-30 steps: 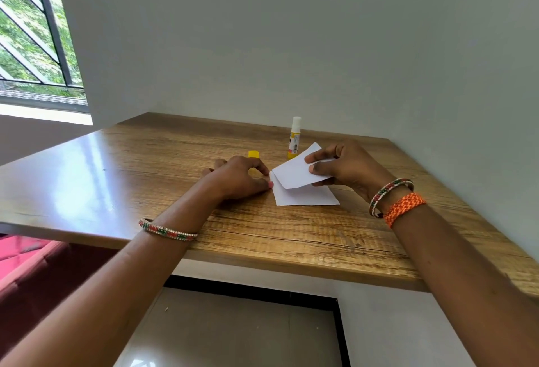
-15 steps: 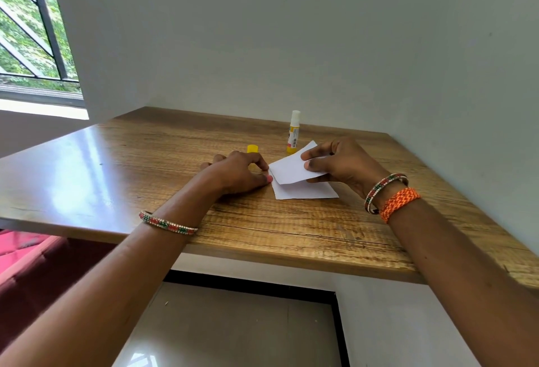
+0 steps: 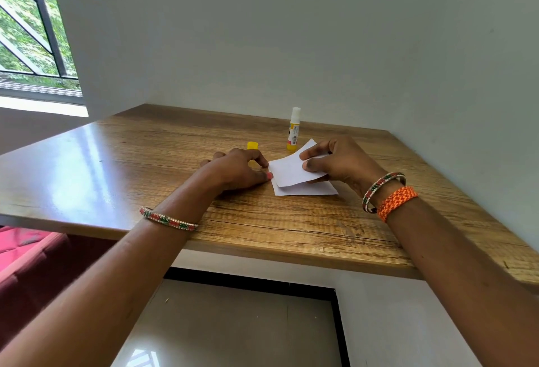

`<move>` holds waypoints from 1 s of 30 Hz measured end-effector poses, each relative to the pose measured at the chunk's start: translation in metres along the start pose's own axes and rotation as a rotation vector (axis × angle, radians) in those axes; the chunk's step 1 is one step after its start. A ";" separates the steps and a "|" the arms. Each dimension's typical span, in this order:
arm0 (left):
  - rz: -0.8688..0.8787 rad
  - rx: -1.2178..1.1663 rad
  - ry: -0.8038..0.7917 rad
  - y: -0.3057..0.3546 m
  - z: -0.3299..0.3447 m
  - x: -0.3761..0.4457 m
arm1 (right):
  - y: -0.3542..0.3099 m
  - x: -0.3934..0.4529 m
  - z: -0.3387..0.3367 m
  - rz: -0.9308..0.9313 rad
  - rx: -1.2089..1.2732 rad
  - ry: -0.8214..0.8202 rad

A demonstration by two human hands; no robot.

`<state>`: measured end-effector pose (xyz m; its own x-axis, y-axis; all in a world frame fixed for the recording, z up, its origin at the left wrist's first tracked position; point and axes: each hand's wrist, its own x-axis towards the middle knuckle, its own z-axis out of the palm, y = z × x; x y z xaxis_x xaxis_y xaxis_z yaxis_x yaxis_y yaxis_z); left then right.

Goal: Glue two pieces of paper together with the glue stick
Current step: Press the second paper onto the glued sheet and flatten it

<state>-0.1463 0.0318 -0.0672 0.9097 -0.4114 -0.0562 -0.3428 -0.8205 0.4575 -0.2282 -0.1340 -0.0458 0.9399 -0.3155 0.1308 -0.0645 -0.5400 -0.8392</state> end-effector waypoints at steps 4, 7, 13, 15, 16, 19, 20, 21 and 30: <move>0.006 0.014 0.003 0.000 0.001 0.000 | -0.001 -0.001 0.001 0.019 0.059 -0.012; 0.008 0.015 0.000 0.000 0.001 0.000 | 0.000 -0.002 0.002 0.020 0.080 -0.015; -0.006 0.022 -0.016 0.000 0.000 0.001 | 0.004 0.003 0.004 0.009 -0.029 0.050; -0.014 0.017 -0.028 0.001 0.000 0.002 | 0.005 0.004 0.004 0.008 -0.053 0.051; -0.016 0.017 -0.030 0.001 0.000 0.002 | 0.005 0.004 0.004 0.004 -0.063 0.048; -0.022 0.013 -0.027 0.001 0.000 0.002 | 0.005 0.003 0.004 -0.007 -0.066 0.039; -0.021 0.015 -0.027 0.001 0.000 0.003 | 0.005 0.003 0.004 -0.008 -0.063 0.036; -0.019 0.017 -0.028 0.001 0.000 0.003 | 0.005 0.003 0.004 -0.009 -0.060 0.034; 0.007 0.058 -0.019 -0.001 0.001 0.002 | 0.004 0.004 0.004 -0.042 -0.120 0.020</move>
<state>-0.1445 0.0312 -0.0687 0.9029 -0.4241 -0.0698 -0.3626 -0.8389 0.4060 -0.2237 -0.1344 -0.0513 0.9358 -0.3052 0.1762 -0.0657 -0.6423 -0.7636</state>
